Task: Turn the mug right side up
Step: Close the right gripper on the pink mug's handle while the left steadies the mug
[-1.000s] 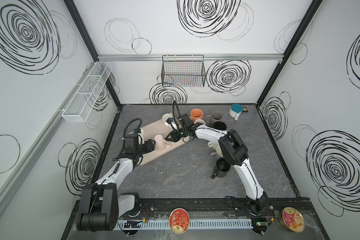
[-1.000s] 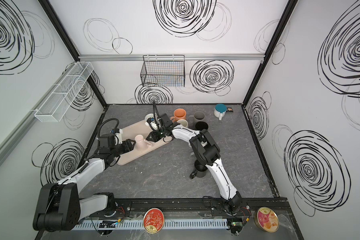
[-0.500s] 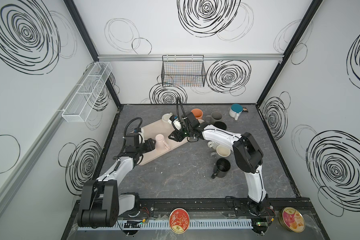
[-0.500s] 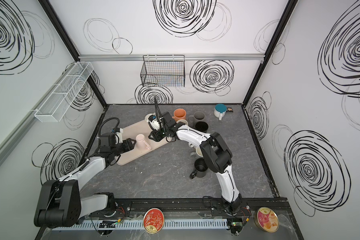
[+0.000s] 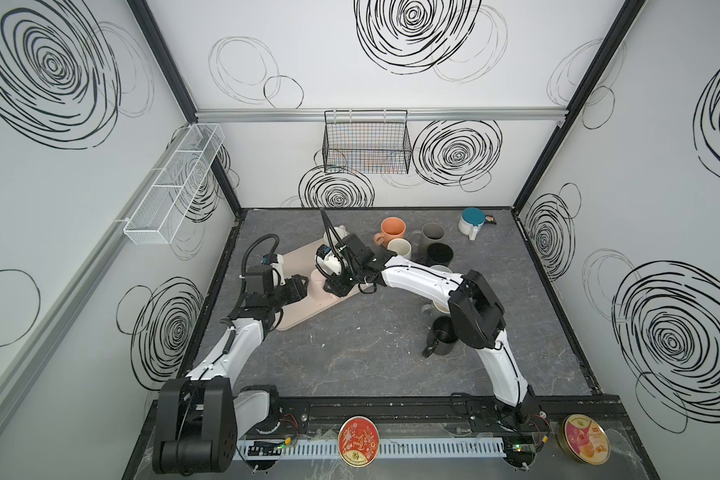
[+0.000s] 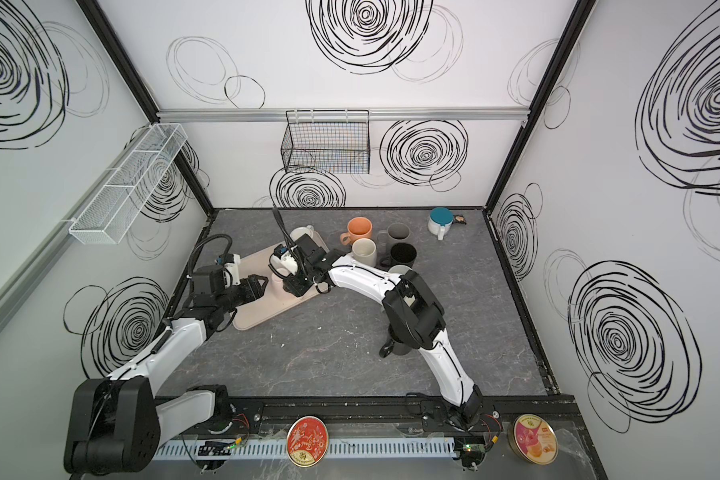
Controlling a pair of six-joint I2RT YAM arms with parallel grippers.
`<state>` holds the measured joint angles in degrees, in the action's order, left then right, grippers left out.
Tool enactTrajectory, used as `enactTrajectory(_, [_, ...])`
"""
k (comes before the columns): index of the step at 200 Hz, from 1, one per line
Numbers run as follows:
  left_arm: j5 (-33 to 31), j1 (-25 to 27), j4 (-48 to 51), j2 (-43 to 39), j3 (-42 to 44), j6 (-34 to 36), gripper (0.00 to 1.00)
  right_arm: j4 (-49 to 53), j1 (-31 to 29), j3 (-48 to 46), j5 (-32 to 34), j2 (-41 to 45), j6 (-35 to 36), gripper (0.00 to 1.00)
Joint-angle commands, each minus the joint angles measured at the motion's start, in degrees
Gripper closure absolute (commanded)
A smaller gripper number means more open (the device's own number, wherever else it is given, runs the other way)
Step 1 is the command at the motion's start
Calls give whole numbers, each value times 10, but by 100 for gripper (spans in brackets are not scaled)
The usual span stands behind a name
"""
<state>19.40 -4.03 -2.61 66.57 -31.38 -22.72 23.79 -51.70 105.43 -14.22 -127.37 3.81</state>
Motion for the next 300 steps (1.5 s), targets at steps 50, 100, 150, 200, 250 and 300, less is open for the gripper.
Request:
enactTrajectory(50, [12,-9,-1,-8,0,10,39,77,-3,97,51,-63,36,55])
enactTrajectory(100, [13,-11,-2,-4,-2,11,39,87,-5,128,54,-84,57,62])
enactTrajectory(150, [13,-12,-1,-5,-3,10,38,107,-6,170,46,-110,76,67])
enactTrajectory(200, [14,-13,-1,-7,-2,12,38,116,-6,197,35,-127,86,73])
enactTrajectory(250, [20,-16,1,-15,-3,11,38,105,-6,198,42,-112,86,100])
enactTrajectory(300, [33,-29,-11,-70,7,14,37,15,-6,114,88,-27,36,100])
